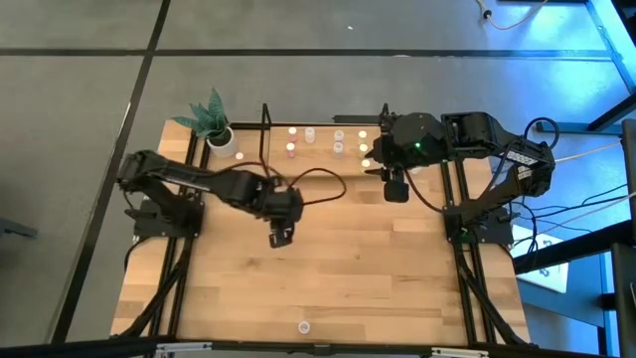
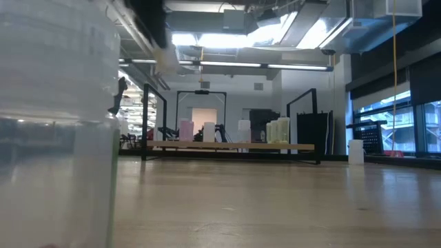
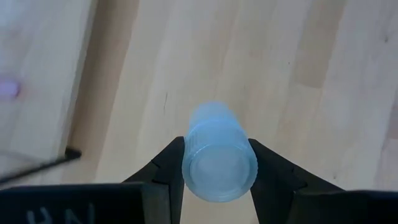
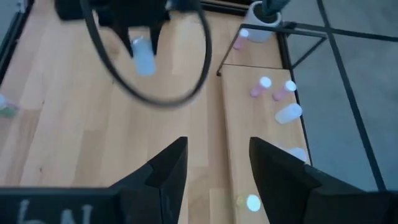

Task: Pick and place medicine bottles onto shelf by color
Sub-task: Put the bottom white pill bottle on the shelf aligned with the other white pill bottle

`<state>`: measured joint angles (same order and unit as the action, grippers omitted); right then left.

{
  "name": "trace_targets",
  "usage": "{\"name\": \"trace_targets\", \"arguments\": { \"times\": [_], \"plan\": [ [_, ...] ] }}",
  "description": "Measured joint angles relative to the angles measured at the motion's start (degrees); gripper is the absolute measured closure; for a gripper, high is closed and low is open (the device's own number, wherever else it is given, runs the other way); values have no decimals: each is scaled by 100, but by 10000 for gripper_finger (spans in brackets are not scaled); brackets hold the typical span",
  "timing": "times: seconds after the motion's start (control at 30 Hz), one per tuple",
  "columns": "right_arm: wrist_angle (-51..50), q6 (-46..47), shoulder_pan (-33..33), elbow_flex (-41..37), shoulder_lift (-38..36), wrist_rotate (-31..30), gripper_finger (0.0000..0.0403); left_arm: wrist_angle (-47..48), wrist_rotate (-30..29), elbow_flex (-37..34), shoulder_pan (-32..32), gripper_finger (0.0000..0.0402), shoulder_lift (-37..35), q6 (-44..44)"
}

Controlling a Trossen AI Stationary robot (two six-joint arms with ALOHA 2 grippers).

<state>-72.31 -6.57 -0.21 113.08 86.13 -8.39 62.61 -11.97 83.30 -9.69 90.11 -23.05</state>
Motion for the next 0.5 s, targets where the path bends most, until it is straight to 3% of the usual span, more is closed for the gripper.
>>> {"name": "trace_targets", "arguments": {
  "times": [0.3,0.5],
  "plan": [
    [22,444,0,0,0,-1446,229,-324,248,5,545,277,756,1092],
    [59,630,0,0,0,-1507,229,-361,248,5,757,277,1262,1468]
  ]
}}
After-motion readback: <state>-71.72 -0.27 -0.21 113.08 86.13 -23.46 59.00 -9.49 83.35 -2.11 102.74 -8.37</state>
